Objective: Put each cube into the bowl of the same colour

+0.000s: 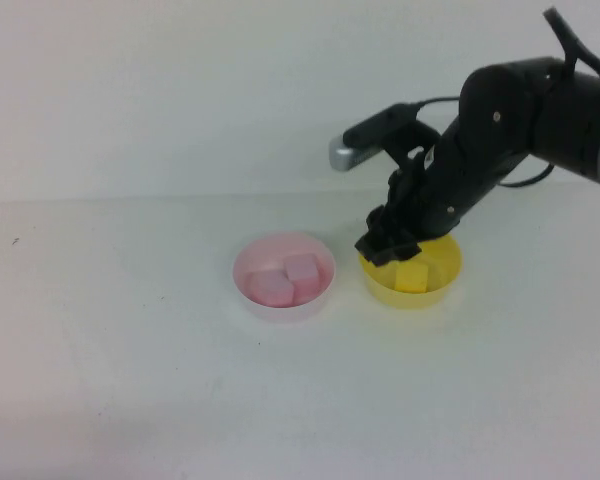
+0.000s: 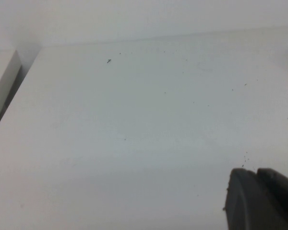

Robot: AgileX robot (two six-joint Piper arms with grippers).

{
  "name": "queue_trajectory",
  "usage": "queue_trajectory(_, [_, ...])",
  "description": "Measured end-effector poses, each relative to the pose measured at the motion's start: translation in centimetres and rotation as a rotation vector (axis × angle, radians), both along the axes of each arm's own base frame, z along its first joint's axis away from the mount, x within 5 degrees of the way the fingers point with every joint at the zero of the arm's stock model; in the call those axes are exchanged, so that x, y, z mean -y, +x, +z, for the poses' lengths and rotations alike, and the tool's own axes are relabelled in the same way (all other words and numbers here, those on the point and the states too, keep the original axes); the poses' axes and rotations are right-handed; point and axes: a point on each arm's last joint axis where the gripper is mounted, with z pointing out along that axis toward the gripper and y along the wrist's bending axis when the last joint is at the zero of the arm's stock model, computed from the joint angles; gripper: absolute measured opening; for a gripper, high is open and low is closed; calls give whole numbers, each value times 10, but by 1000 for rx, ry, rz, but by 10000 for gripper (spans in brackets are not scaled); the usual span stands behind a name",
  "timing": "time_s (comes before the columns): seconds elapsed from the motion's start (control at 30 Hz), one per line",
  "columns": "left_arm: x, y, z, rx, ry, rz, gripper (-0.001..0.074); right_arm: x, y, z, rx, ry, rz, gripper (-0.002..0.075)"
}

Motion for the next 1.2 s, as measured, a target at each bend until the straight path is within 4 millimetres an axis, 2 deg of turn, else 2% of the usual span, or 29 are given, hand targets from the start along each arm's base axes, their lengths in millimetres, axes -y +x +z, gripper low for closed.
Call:
queue_trajectory(0.07, [0,0,0,0,0,0,1,-1,6,14,50,6,-21,309])
queue_trajectory(0.17, [0,0,0,0,0,0,1,2,19,21,102,10,-59,309])
queue_trajectory(0.23, [0,0,0,0,0,0,1,4,27,16,106,4,-74,311])
queue_trajectory(0.3, [0,0,0,0,0,0,0,9,36,2,97,-15,-90,328])
queue_trajectory(0.37, [0,0,0,0,0,0,1,13,44,-13,86,-35,-103,377])
queue_trajectory(0.43, [0,0,0,0,0,0,1,16,51,-28,73,-49,-113,464])
queue_trajectory(0.5, [0,0,0,0,0,0,1,18,55,-33,74,-56,-118,553])
queue_trajectory(0.57, [0,0,0,0,0,0,1,18,57,-30,88,-53,-118,582])
queue_trajectory(0.63, [0,0,0,0,0,0,1,17,59,-23,100,-47,-121,543])
queue_trajectory(0.67, [0,0,0,0,0,0,1,17,59,-18,102,-46,-121,476])
queue_trajectory(0.77, [0,0,0,0,0,0,0,19,54,0,92,-51,-120,178])
queue_trajectory(0.83, [0,0,0,0,0,0,0,22,47,13,82,-54,-119,77])
queue_trajectory(0.97, [0,0,0,0,0,0,0,29,30,51,106,-39,-119,19])
queue_trajectory(1.2, [0,0,0,0,0,0,1,56,-16,145,286,-25,-128,6])
